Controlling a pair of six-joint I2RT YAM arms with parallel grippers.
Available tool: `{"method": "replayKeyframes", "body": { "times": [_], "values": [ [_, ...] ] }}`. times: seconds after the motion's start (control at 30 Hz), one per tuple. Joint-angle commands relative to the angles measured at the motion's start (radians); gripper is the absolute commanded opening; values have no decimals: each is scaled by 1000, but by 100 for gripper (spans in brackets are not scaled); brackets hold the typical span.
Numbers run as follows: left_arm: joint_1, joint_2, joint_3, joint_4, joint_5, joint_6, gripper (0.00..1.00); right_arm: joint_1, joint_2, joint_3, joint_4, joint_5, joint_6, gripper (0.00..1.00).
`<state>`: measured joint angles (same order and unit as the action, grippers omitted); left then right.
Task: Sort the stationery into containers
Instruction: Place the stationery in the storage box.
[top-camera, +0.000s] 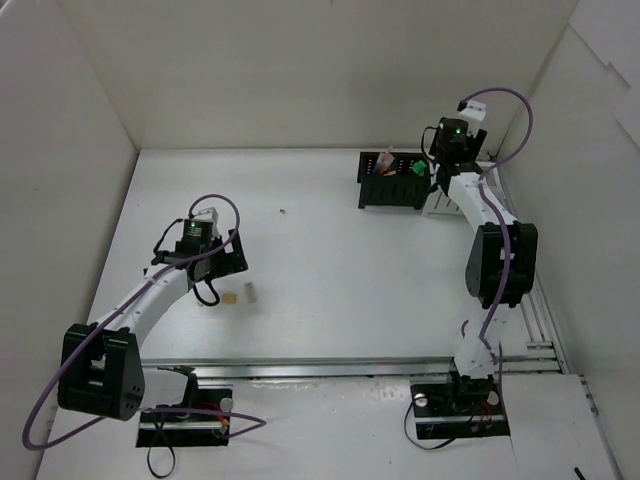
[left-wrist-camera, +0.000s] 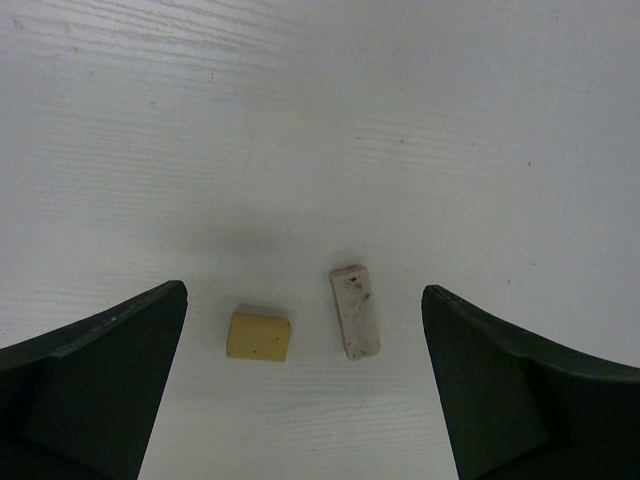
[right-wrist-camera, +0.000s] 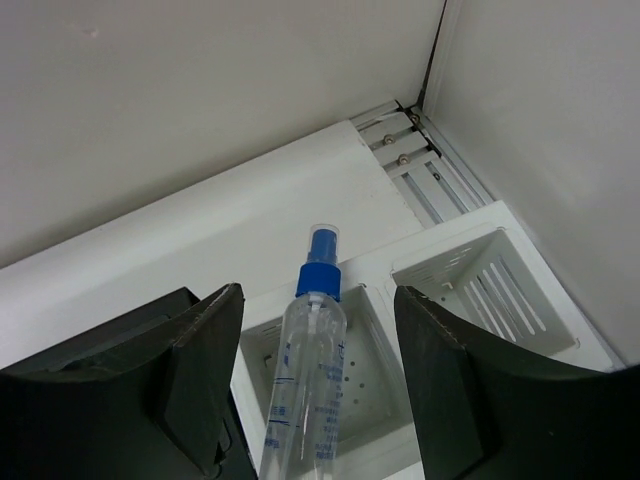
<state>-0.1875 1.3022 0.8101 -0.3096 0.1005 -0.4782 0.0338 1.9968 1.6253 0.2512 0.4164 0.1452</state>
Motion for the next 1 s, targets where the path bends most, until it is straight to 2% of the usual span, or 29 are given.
{"method": "replayKeyframes", "body": {
  "times": [0.0,0.2,0.4,0.53,0.6,0.63,0.73,0.87,0.97],
  "values": [
    [6,-61,1,40,13,-8,99,6,-40,50,7,15,7,59],
    [6,-89,-8,29,8,-4,99,-6,91,179,-139,9,71,59],
    [6,-113,-12,20,-7,4,99,-20,86,136,-170,-62,188,47],
    [6,-110,-9,20,-15,7,99,-67,65,107,-176,-152,264,46],
    [6,-110,-9,20,-12,7,99,-68,51,94,-175,-169,281,37],
    [6,-112,-9,23,-10,6,99,-69,45,91,-170,-172,292,28],
    [6,-116,-12,21,-12,7,98,-69,14,61,-106,-168,292,11],
    [6,-124,-12,30,-10,7,97,-71,-50,-1,-1,-172,271,7],
    [6,-123,-15,46,-1,10,97,-71,-99,-68,150,-191,222,6]
  ]
}}
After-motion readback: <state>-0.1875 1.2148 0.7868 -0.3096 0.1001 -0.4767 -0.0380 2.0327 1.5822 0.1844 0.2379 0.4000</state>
